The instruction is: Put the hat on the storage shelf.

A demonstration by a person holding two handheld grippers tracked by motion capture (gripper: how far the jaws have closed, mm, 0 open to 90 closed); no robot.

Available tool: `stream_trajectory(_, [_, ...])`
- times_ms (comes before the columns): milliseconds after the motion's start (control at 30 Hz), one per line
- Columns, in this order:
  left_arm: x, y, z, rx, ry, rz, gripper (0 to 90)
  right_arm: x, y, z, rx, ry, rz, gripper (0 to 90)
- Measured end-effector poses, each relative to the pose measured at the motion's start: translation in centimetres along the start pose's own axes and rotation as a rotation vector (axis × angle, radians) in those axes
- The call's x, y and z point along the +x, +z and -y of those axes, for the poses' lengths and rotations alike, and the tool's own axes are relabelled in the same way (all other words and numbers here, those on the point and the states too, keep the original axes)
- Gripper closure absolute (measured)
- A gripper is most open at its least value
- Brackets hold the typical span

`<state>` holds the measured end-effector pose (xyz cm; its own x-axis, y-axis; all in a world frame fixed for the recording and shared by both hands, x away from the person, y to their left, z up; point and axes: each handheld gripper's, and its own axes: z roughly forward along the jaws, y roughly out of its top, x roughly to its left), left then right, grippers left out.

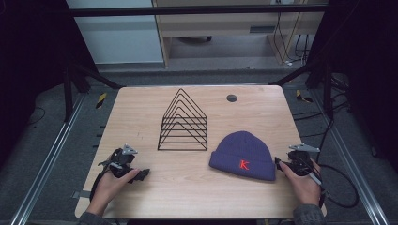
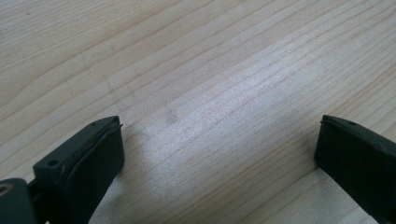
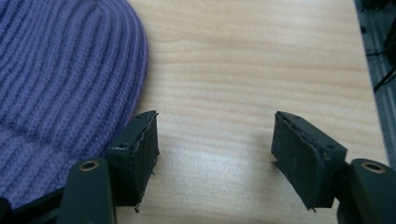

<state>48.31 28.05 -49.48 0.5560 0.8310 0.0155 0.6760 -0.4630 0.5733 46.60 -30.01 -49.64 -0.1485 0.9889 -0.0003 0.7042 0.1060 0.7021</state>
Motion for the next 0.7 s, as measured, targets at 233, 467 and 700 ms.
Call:
stream_trajectory(233, [-0.1,0.0,0.0,0.01,0.007,-0.001,0.0,0.1,-0.4,-0.1,-0.019,-0.012,0.01,30.4])
stream_trajectory(467, [-0.2,0.0,0.1,0.001,0.003,-0.006,0.0,0.8,-1.0,-1.3,-0.056,-0.029,-0.003,30.2])
stream_trajectory(700, [-0.3,0.0,0.2,-0.003,0.002,-0.004,0.0,3.1,-0.3,-6.0,-0.008,-0.134,-0.102,25.2])
